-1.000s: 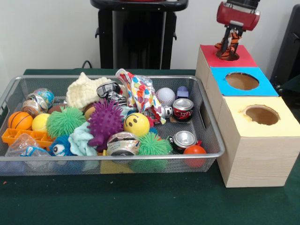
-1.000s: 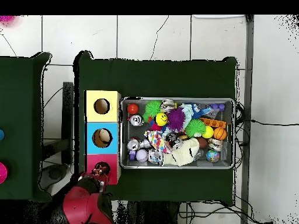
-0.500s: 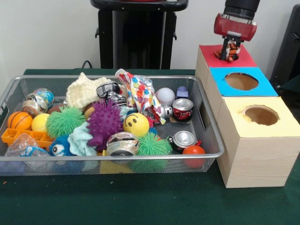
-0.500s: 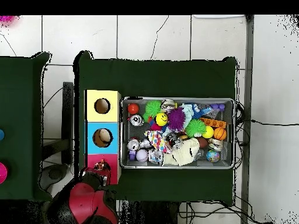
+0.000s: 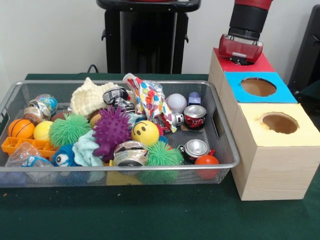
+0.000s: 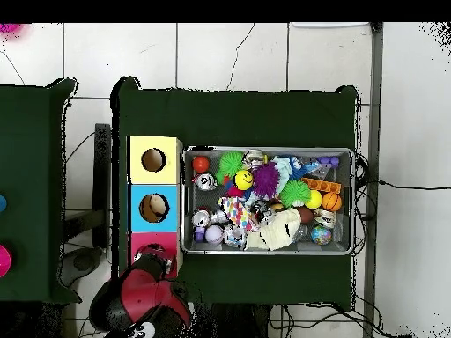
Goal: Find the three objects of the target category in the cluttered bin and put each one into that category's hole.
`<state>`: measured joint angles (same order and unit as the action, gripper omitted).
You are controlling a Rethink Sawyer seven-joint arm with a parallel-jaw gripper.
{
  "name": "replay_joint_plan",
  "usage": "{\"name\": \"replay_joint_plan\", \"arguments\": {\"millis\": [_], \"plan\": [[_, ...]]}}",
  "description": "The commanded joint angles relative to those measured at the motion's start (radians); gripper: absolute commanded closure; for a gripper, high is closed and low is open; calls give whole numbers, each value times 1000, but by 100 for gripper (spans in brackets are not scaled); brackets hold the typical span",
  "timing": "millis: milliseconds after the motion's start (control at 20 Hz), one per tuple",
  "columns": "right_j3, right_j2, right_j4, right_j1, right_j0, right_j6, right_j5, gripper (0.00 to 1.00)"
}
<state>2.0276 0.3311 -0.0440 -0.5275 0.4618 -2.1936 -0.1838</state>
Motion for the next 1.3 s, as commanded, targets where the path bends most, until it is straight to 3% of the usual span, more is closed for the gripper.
{"name": "replay_joint_plan", "arguments": {"millis": [50,950,1000,1300], "plan": [[-21,-94,-65,127,-54,-222,-116,100],[-49,-61,-70,109,-18,-151,-1,100],[-51,-61,-71,109,-18,-150,9,0],[-58,-38,-68,104,-3,-135,-6,0]]}}
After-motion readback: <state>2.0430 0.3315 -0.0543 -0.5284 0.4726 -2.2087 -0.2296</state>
